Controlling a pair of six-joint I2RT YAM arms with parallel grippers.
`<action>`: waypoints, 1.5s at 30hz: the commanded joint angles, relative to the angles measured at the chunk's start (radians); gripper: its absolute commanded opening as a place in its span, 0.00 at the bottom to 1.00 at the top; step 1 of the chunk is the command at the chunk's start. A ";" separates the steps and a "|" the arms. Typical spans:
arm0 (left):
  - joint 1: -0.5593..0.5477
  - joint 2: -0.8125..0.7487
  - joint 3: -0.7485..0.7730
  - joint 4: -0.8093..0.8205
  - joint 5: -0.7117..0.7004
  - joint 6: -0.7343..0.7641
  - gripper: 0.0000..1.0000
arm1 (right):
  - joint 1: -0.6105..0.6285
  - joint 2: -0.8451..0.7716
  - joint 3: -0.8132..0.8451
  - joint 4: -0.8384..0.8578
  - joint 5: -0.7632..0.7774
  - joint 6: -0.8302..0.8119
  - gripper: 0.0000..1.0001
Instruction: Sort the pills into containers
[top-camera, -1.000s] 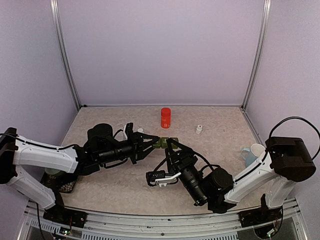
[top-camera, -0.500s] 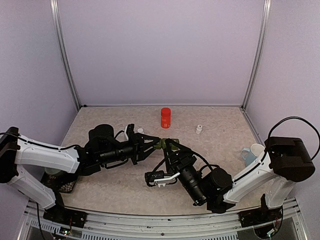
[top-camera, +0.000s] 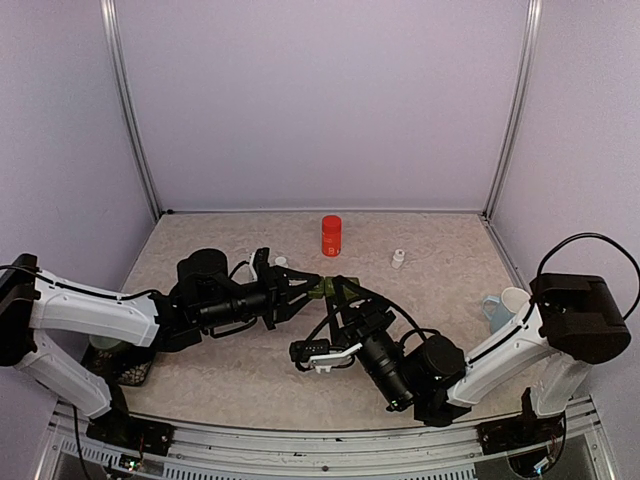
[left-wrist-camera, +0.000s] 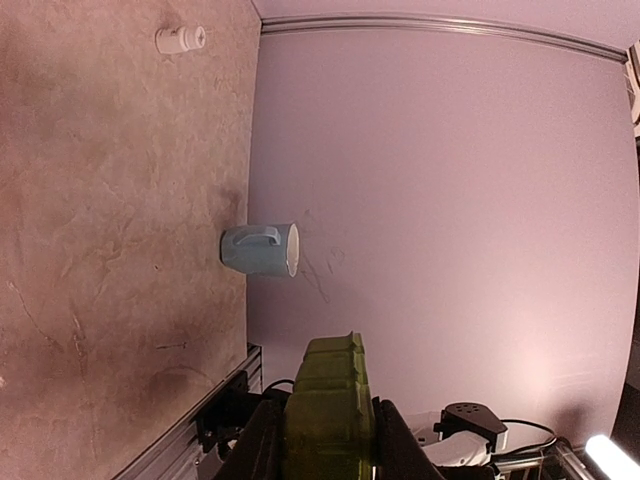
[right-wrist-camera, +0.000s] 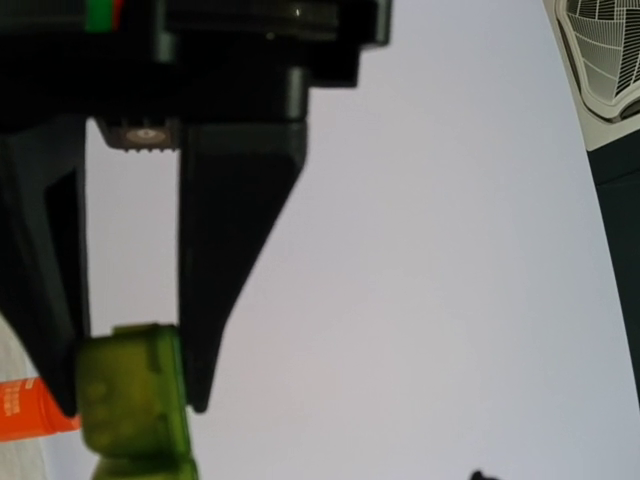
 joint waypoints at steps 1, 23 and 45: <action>-0.015 -0.011 -0.003 0.034 0.012 0.015 0.01 | -0.002 -0.029 -0.001 0.102 0.010 0.027 0.63; -0.017 -0.011 -0.025 0.105 0.011 0.014 0.01 | -0.001 -0.011 -0.003 0.116 0.028 0.010 0.62; -0.037 -0.035 -0.055 0.009 -0.048 0.027 0.01 | -0.001 -0.006 0.033 0.190 0.009 -0.088 0.62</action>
